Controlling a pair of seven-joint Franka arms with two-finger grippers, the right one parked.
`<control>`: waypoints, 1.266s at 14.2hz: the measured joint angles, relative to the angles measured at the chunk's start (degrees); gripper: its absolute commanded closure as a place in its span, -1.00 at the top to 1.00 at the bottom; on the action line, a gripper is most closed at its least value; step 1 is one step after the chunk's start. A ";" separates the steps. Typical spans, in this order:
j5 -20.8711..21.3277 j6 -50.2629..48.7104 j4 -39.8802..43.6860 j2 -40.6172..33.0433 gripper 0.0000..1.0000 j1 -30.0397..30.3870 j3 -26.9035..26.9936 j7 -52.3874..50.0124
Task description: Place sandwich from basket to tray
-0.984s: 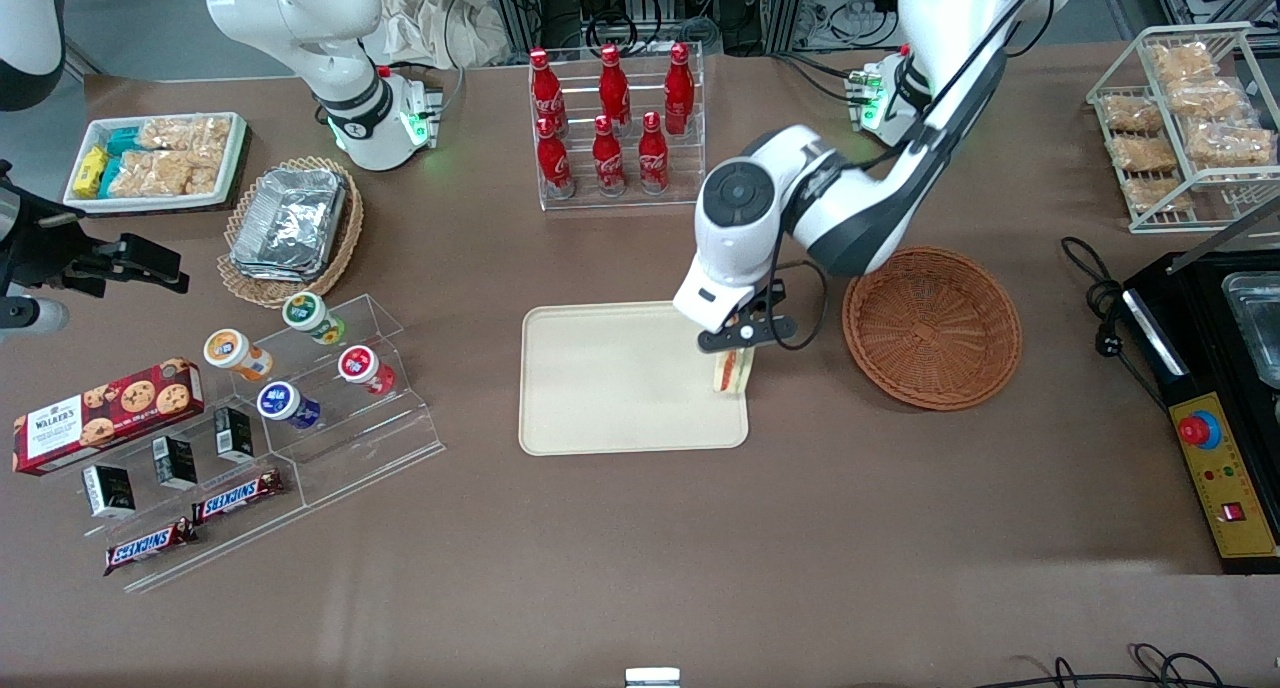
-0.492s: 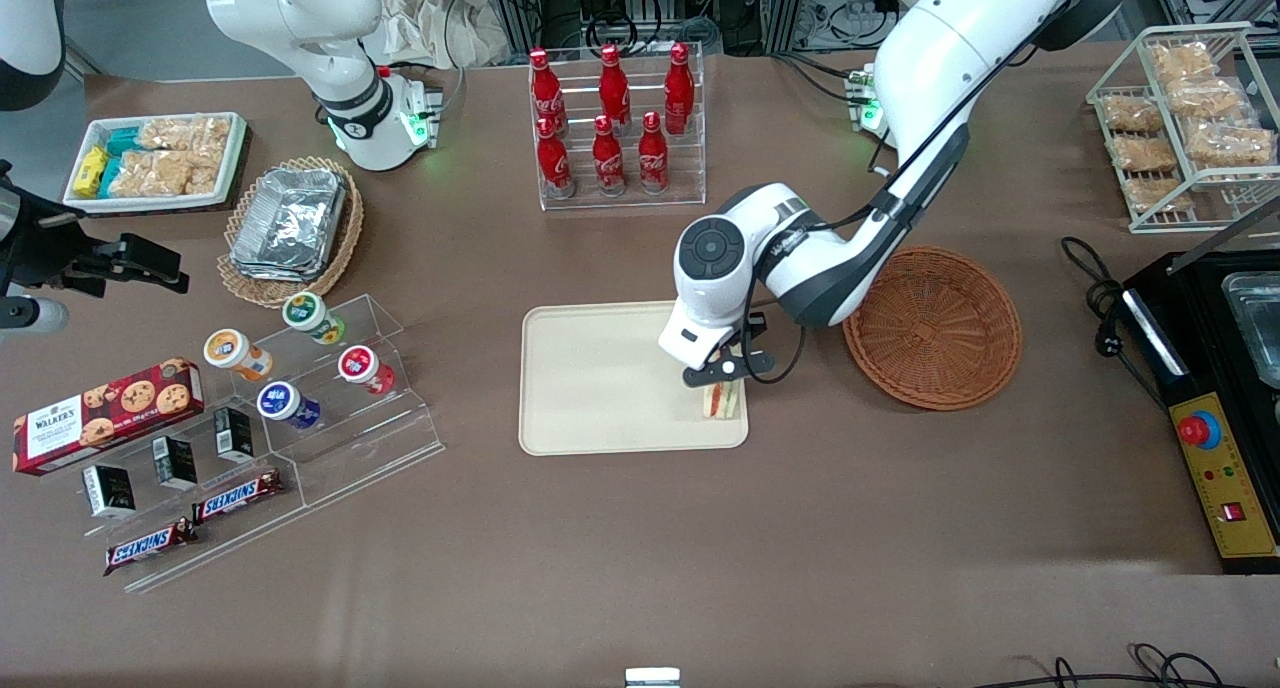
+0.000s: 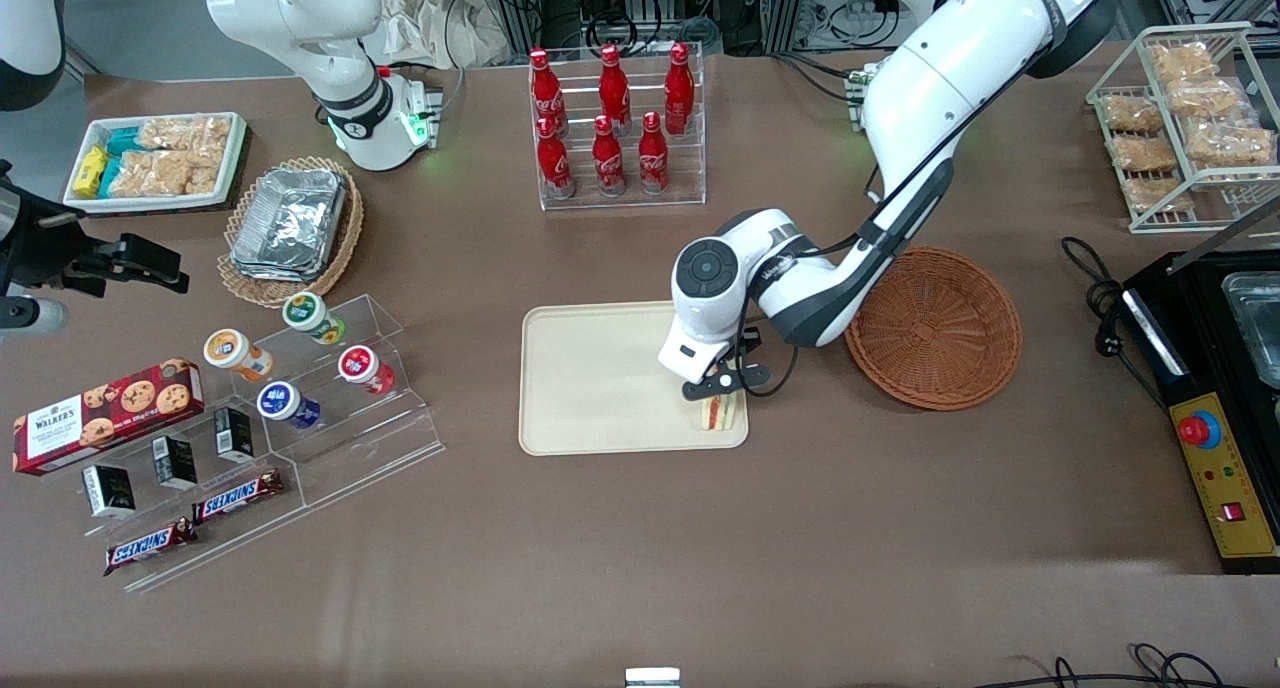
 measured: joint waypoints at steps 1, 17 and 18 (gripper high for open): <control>0.15 0.10 0.09 0.13 1.00 -0.10 0.00 -0.18; -17.31 -16.99 4.15 -21.13 1.00 7.76 1.10 -0.27; -19.70 -19.07 3.54 -23.78 1.00 7.96 3.19 1.43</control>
